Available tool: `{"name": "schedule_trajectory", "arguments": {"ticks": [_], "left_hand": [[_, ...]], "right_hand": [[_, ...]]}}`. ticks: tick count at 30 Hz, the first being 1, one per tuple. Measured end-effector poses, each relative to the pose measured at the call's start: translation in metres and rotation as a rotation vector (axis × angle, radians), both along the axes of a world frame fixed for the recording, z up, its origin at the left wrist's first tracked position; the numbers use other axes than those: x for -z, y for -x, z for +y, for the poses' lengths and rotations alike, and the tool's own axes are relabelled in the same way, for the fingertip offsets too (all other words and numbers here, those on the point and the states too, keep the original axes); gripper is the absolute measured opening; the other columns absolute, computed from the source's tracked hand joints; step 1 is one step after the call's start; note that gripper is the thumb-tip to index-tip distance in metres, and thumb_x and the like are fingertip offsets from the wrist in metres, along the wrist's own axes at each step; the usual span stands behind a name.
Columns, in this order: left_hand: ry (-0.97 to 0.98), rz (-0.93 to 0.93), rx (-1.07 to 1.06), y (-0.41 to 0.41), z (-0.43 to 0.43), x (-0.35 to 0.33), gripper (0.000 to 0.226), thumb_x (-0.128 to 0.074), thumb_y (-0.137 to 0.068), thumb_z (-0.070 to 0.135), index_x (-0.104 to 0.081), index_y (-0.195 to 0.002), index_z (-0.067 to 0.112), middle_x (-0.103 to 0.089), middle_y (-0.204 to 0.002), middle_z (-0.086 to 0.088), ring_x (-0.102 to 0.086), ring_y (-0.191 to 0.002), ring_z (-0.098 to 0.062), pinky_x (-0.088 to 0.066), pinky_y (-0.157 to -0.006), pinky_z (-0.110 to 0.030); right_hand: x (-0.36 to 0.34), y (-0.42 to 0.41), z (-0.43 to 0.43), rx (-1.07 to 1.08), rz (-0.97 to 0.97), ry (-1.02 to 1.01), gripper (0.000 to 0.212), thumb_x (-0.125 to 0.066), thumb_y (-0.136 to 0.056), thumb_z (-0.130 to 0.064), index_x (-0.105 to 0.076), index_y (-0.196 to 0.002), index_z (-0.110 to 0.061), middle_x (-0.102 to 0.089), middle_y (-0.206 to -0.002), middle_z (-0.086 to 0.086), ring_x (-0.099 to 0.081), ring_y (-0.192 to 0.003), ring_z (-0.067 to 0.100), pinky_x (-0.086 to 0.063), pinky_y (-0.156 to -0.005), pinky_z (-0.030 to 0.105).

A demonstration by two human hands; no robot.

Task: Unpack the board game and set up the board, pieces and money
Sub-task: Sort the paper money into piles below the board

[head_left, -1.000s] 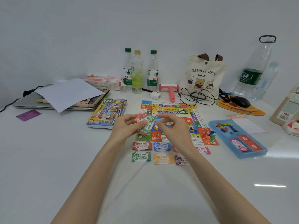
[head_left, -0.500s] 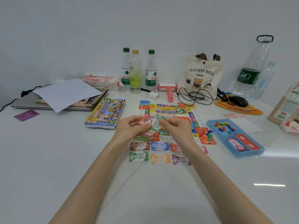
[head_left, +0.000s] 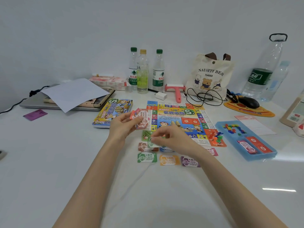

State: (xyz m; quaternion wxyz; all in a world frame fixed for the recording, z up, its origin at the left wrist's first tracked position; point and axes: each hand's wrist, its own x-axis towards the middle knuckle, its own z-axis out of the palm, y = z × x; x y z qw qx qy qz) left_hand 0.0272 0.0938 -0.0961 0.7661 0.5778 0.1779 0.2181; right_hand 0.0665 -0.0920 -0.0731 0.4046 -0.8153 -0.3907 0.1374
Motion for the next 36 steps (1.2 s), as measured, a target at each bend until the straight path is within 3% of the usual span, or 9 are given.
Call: {"name": "schedule_trajectory", "arguments": {"ticks": [8, 11, 13, 21, 24, 29, 33, 36], "left_hand": [[0.018, -0.017, -0.013, -0.001, 0.005, -0.001, 0.033, -0.074, -0.078, 0.0, -0.064, -0.109, 0.0, -0.073, -0.094, -0.011, -0.071, -0.071, -0.013, -0.059, -0.07, -0.025], [0.028, -0.019, -0.013, -0.002, 0.006, 0.001, 0.036, -0.075, -0.077, 0.001, -0.064, -0.111, -0.001, -0.073, -0.096, -0.013, -0.071, -0.076, -0.018, -0.058, -0.083, -0.037], [0.028, -0.016, -0.013, -0.002, 0.006, 0.001, 0.037, -0.075, -0.076, 0.002, -0.064, -0.111, -0.001, -0.073, -0.097, -0.013, -0.071, -0.078, -0.019, -0.058, -0.085, -0.039], [0.028, -0.009, -0.002, -0.002, 0.007, 0.002, 0.042, -0.076, -0.077, 0.003, -0.062, -0.116, -0.001, -0.073, -0.102, -0.015, -0.071, -0.087, -0.024, -0.057, -0.086, -0.039], [0.023, -0.012, 0.004, -0.002, 0.006, 0.001, 0.04, -0.075, -0.077, 0.002, -0.063, -0.115, -0.001, -0.072, -0.102, -0.016, -0.071, -0.085, -0.023, -0.058, -0.083, -0.037], [0.016, -0.009, 0.007, -0.001, 0.004, 0.001, 0.038, -0.075, -0.078, 0.002, -0.063, -0.114, -0.002, -0.072, -0.102, -0.016, -0.071, -0.084, -0.022, -0.058, -0.083, -0.036], [0.011, -0.012, 0.02, -0.002, 0.005, 0.002, 0.038, -0.075, -0.078, 0.002, -0.063, -0.114, -0.003, -0.072, -0.102, -0.017, -0.071, -0.08, -0.019, -0.06, -0.077, -0.031], [0.001, -0.009, 0.026, -0.002, 0.004, 0.002, 0.038, -0.075, -0.078, 0.002, -0.063, -0.113, -0.003, -0.072, -0.102, -0.017, -0.071, -0.078, -0.018, -0.06, -0.074, -0.028]], "right_hand": [[0.013, 0.011, 0.021, 0.05, -0.04, 0.067, 0.018, -0.082, -0.074, -0.03, -0.07, -0.08, -0.018, -0.071, -0.074, -0.004, -0.061, -0.062, -0.001, -0.037, -0.053, 0.01], [0.018, 0.014, 0.023, 0.074, -0.032, 0.098, 0.017, -0.082, -0.072, -0.029, -0.067, -0.075, -0.022, -0.07, -0.067, -0.004, -0.067, -0.065, 0.012, -0.053, -0.06, 0.031], [0.019, 0.016, 0.023, 0.076, -0.046, 0.141, 0.018, -0.082, -0.072, -0.03, -0.065, -0.073, -0.025, -0.069, -0.066, -0.005, -0.068, -0.066, 0.013, -0.055, -0.065, 0.038], [0.024, 0.02, 0.023, 0.092, -0.191, 0.203, 0.022, -0.083, -0.066, -0.039, -0.066, -0.074, -0.029, -0.067, -0.069, -0.015, -0.061, -0.066, 0.0, -0.053, -0.065, 0.028], [0.023, 0.022, 0.021, 0.1, -0.274, 0.19, 0.022, -0.083, -0.067, -0.041, -0.067, -0.075, -0.028, -0.061, -0.068, -0.018, -0.056, -0.067, -0.002, -0.044, -0.059, 0.018], [0.023, 0.024, 0.021, 0.115, -0.388, 0.225, 0.021, -0.078, -0.069, -0.049, -0.074, -0.076, -0.029, -0.061, -0.069, -0.016, -0.053, -0.072, 0.003, -0.039, -0.063, 0.021], [0.029, 0.029, 0.017, 0.136, -0.365, 0.207, 0.022, -0.074, -0.073, -0.053, -0.072, -0.075, -0.031, -0.069, -0.071, -0.016, -0.046, -0.076, -0.005, -0.032, -0.06, 0.014], [0.03, 0.032, 0.017, 0.163, -0.358, 0.193, 0.023, -0.073, -0.074, -0.053, -0.072, -0.078, -0.031, -0.069, -0.074, -0.016, -0.042, -0.082, 0.001, -0.032, -0.061, 0.019]]}}
